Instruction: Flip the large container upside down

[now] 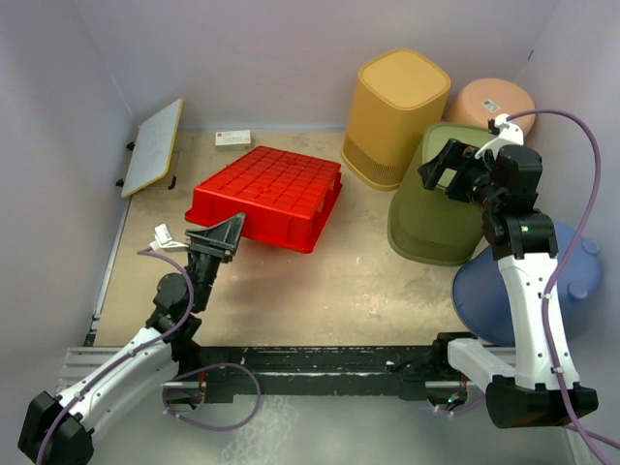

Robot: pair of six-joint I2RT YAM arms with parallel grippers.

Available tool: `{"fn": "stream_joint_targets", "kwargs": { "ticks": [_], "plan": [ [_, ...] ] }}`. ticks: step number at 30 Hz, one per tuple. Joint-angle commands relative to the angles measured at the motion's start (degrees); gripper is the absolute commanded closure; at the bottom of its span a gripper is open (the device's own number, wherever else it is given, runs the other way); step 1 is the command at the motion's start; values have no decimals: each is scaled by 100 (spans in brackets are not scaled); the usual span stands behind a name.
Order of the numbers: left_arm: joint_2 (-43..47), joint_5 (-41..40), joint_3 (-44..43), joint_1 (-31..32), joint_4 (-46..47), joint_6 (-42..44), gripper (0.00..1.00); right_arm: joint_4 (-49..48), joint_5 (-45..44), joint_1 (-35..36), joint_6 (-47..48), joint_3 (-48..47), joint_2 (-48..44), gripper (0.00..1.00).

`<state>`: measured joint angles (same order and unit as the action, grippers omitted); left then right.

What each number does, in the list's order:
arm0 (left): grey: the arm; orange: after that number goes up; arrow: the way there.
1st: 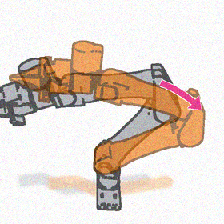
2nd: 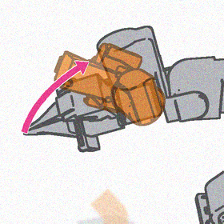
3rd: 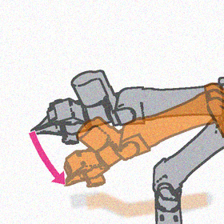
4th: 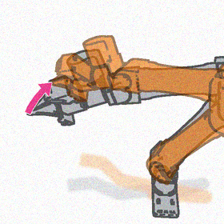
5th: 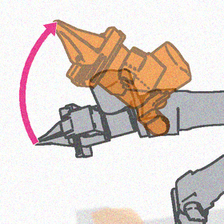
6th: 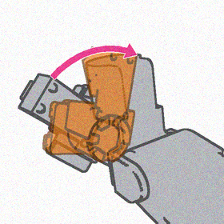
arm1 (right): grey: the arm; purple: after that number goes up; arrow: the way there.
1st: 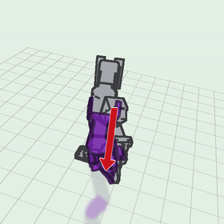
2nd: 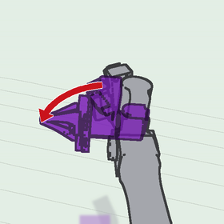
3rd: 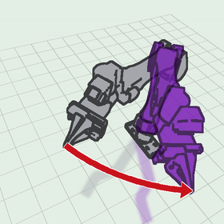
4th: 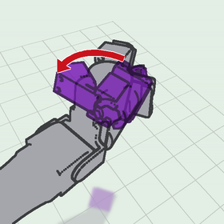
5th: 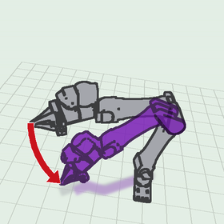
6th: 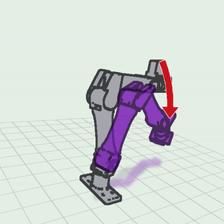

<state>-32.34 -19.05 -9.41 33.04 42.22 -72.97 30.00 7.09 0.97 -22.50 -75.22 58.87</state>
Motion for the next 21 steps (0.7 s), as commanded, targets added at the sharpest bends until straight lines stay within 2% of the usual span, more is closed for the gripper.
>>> {"fn": "stream_joint_targets", "kwargs": {
  "ticks": [1,9,13,15,21],
  "plan": [
    [407,93,-316,-8,-1835,209,44,-230,108,5,-44,16,-16,0],
    [175,171,-1677,-10,-4962,903,34,-268,133,4,-74,75,-25,0],
    [-319,100,-2195,-8,-6537,795,28,-322,186,3,-105,103,8,0],
    [-552,125,-2352,-8,-6915,756,25,-337,216,6,-112,96,34,0],
    [-958,304,-2648,-12,-7271,978,22,-372,240,8,-114,139,63,0]
  ]
}}
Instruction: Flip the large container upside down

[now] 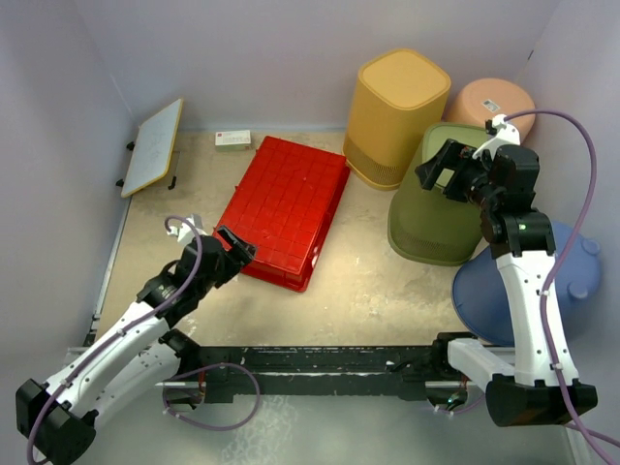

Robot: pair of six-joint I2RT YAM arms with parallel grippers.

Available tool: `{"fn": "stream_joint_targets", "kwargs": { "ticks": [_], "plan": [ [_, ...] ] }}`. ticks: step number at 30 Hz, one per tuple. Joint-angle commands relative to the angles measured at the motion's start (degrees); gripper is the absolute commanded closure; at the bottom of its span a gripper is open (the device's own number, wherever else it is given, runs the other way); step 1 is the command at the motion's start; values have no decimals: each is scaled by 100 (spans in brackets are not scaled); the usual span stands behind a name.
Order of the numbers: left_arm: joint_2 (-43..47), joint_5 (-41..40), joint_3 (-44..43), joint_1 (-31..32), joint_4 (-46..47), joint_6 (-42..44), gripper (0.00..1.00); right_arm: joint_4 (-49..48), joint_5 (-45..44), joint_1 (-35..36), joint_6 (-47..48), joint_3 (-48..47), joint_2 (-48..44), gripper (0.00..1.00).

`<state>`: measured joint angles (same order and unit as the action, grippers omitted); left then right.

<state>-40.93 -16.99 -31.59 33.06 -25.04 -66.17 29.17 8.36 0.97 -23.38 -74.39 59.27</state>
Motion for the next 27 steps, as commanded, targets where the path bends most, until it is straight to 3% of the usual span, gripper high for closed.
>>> {"fn": "stream_joint_targets", "kwargs": {
  "ticks": [1,6,9,15,20,24,27],
  "plan": [
    [-146,142,-480,-11,-609,370,22,-289,124,6,-34,61,16,0],
    [-221,277,-763,-11,-751,841,22,-330,144,5,-52,104,6,0],
    [-296,158,-933,-10,-122,1096,22,-352,165,3,-77,129,10,0],
    [-2071,-647,-2401,-355,-195,2152,14,-372,180,3,-76,153,-37,0],
    [-3514,1078,-3021,-2046,474,2681,14,-280,160,6,-28,135,-112,0],
    [-4265,1850,-3147,-2620,1243,2751,15,-234,105,12,-10,172,-193,0],
    [-4820,2457,-3113,-2699,1736,2786,15,-213,79,7,-4,204,-205,0]
  ]
}}
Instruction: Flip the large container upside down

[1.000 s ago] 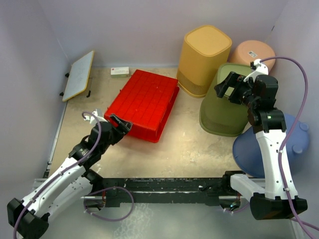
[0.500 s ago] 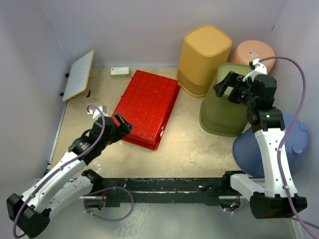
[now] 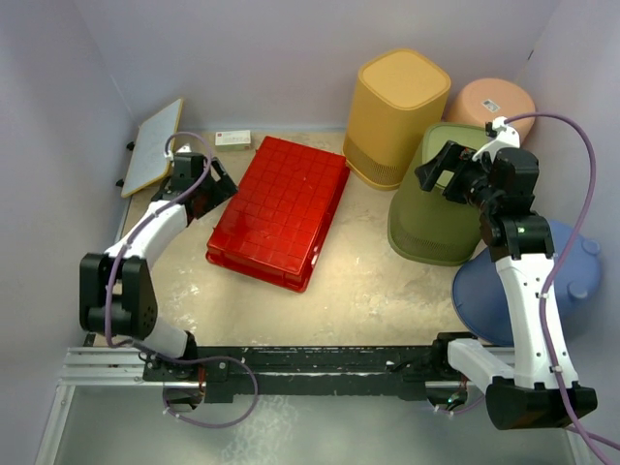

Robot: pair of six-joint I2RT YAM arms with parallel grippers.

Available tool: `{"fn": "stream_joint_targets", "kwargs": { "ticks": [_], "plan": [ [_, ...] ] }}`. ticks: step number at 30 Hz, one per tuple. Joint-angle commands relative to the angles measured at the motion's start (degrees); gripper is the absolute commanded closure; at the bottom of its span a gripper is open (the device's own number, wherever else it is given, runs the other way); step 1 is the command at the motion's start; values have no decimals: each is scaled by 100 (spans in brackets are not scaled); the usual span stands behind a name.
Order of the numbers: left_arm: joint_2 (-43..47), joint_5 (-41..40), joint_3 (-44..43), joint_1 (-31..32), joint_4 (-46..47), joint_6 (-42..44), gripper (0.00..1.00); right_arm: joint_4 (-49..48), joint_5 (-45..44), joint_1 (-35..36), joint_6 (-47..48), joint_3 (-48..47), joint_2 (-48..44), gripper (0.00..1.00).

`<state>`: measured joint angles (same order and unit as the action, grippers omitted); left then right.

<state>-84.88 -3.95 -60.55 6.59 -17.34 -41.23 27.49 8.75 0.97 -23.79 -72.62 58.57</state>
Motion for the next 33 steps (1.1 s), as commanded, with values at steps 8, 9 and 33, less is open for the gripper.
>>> {"fn": "stream_joint_targets", "kwargs": {
  "ticks": [8,9,33],
  "plan": [
    [-553,2637,-67,594,915,590,19,-55,-9,6,63,-21,-13,0],
    [-476,2729,-111,756,687,698,19,-56,5,1,62,-32,14,0],
    [1213,-1382,-1361,1180,-480,608,16,-1558,1534,13,623,214,-615,0]
  ]
}}
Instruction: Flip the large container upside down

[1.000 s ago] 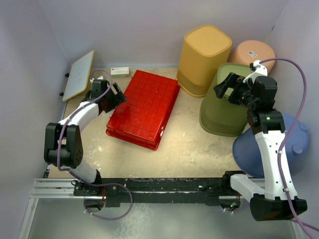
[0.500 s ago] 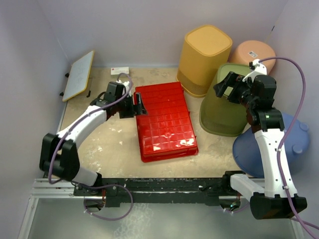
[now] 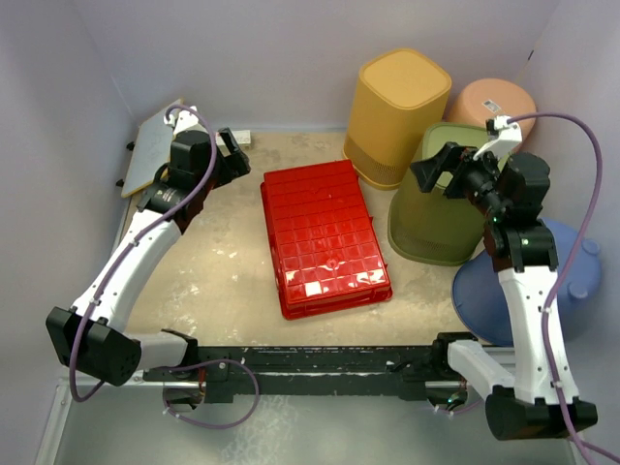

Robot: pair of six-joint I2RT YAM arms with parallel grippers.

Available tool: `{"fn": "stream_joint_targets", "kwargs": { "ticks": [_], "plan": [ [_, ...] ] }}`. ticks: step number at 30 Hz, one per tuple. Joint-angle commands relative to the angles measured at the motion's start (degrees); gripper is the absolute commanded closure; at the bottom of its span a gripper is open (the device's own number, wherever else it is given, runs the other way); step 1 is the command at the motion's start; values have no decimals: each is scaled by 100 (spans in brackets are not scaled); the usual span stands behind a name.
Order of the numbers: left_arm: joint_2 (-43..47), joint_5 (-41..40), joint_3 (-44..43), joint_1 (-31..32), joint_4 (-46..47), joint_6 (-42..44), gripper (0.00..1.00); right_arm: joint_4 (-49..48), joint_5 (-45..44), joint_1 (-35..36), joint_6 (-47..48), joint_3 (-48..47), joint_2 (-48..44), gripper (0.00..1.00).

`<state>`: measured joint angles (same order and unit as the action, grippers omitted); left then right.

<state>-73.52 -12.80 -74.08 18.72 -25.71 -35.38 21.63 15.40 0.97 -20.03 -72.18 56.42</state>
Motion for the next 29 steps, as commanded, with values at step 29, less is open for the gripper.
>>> {"fn": "stream_joint_targets", "kwargs": {
  "ticks": [29],
  "plan": [
    [462,-269,692,-30,1345,123,18,-3402,1909,17,58,1526,-1154,0]
  ]
}}
